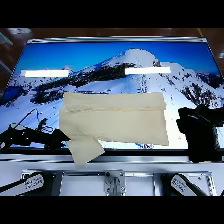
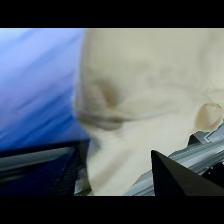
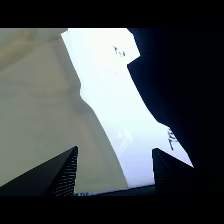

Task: Fold the shirts.

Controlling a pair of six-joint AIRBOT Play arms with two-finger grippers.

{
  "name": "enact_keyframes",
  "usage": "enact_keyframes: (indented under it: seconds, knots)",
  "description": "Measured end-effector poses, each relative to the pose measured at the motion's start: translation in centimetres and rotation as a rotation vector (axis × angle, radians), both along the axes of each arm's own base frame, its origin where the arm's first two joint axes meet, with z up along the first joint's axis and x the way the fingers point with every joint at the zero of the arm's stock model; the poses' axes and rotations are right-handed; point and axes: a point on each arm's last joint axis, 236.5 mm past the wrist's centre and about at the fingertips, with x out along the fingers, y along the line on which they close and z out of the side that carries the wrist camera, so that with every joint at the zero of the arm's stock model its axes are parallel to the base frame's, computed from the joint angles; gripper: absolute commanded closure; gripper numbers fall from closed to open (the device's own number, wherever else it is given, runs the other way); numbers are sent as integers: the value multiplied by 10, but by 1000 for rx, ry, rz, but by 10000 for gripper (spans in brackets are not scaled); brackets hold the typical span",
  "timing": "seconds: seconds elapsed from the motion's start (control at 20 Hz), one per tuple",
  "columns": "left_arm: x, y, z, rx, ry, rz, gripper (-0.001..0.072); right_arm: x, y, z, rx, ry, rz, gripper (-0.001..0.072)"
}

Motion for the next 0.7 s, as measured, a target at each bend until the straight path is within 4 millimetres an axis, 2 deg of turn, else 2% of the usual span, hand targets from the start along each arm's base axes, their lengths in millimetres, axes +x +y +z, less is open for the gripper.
enact_keyframes:
  seconds: [0.05, 0.1, 0.15, 0.2, 0.3, 0.55, 0.7]
  knots:
    - [0, -4, -2, -2, 1, -9, 380, 0, 0, 0, 2, 2, -1, 110]
    - [0, -6, -7, 7, 0, -17, 571, 0, 0, 0, 3, 2, -2, 110]
    - [0, -7, -11, 19, -2, -26, 665, -1, 1, -1, 5, 5, -2, 108]
    - [0, -8, -12, 20, -4, -33, 670, -3, 2, -3, 9, 13, -2, 70]
    - [1, -12, -11, 11, -11, -49, 670, -18, 12, -18, 45, 67, 19, 70]
    - [3, -13, 1, -36, -16, -63, 670, -70, 69, -73, 248, 214, 107, 70]
    - [6, -11, 10, -61, -19, -62, 669, -86, 84, -94, 315, 273, 126, 70]
